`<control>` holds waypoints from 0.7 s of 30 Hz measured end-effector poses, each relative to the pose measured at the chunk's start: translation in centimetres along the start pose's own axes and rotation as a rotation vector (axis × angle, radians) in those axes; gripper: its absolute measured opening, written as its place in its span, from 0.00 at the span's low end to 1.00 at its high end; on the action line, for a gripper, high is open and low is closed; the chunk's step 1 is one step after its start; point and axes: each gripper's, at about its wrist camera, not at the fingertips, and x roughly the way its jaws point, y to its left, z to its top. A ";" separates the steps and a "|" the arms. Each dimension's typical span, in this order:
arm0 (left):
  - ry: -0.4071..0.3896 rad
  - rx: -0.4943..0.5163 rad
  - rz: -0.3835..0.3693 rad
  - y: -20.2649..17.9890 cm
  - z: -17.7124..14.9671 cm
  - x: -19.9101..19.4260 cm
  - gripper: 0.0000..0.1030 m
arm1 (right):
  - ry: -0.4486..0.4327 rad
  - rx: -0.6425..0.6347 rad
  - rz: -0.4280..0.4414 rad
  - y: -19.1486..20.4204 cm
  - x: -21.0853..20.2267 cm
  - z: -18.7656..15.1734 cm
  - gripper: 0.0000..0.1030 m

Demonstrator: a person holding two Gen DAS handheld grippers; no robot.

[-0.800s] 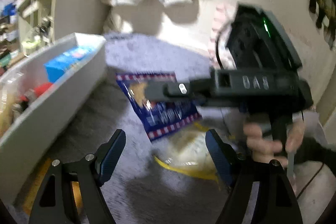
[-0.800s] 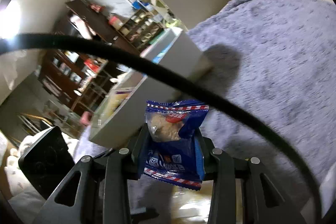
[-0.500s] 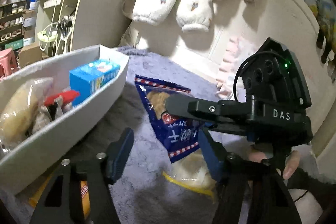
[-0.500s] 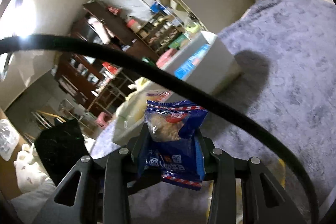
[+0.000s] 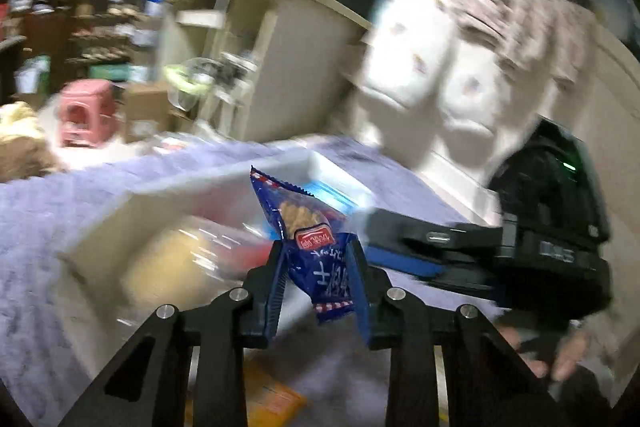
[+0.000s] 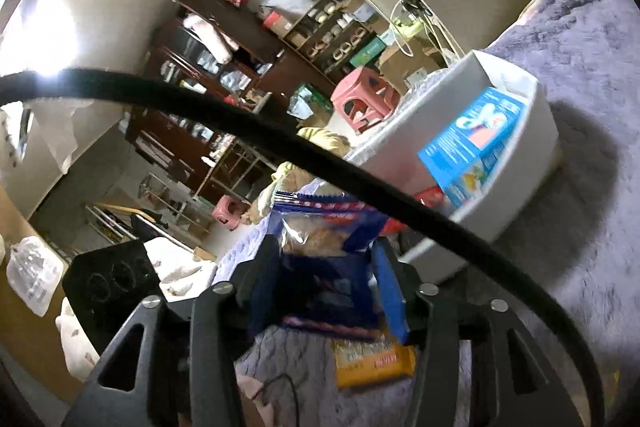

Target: Organize objects

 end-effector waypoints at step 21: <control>-0.206 0.400 0.164 -6.9 -3.4 -1.3 0.86 | -0.041 -0.279 -0.534 -1.5 -10.4 -8.5 0.51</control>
